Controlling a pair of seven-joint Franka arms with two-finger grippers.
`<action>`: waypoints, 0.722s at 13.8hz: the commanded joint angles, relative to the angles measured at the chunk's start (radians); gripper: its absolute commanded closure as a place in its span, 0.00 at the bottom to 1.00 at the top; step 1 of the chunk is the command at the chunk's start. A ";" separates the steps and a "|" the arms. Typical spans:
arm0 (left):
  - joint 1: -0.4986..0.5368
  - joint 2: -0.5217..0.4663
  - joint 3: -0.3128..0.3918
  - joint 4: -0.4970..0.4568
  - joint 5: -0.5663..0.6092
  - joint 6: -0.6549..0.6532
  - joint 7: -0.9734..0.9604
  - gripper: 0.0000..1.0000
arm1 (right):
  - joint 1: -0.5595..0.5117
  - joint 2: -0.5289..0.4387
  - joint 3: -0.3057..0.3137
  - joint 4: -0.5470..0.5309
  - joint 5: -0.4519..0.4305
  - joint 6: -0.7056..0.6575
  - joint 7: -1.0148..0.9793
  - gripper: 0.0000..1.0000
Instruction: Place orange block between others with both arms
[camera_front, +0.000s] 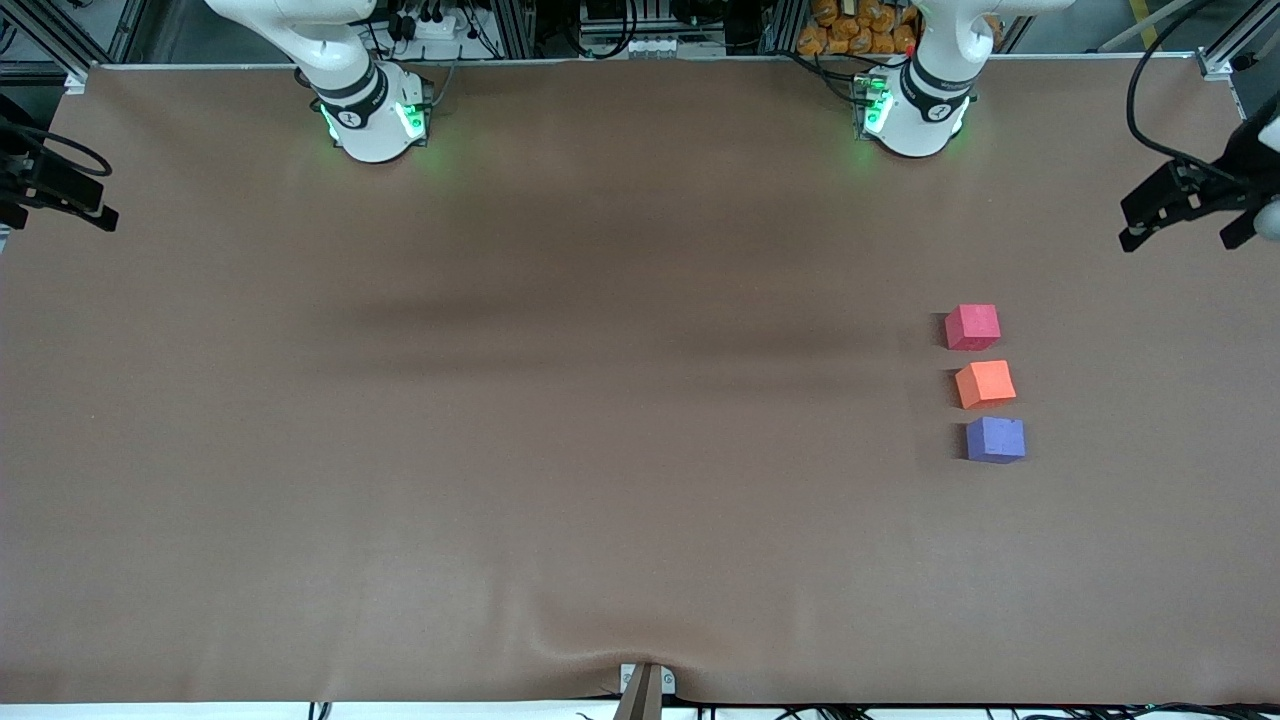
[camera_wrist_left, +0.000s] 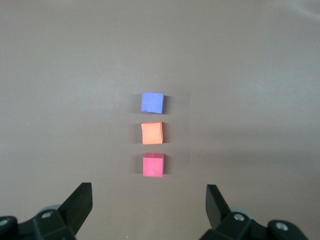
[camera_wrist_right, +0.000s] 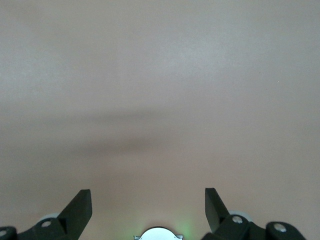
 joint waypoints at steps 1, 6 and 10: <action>-0.012 -0.005 0.012 -0.002 0.012 0.007 0.008 0.00 | 0.012 -0.013 -0.002 -0.009 -0.005 0.000 0.014 0.00; -0.012 -0.002 0.009 -0.008 0.014 -0.006 0.008 0.00 | 0.012 -0.013 -0.004 -0.011 -0.005 0.000 0.014 0.00; -0.012 -0.005 0.009 -0.007 0.011 -0.055 0.012 0.00 | 0.012 -0.013 -0.002 -0.009 -0.007 0.000 0.014 0.00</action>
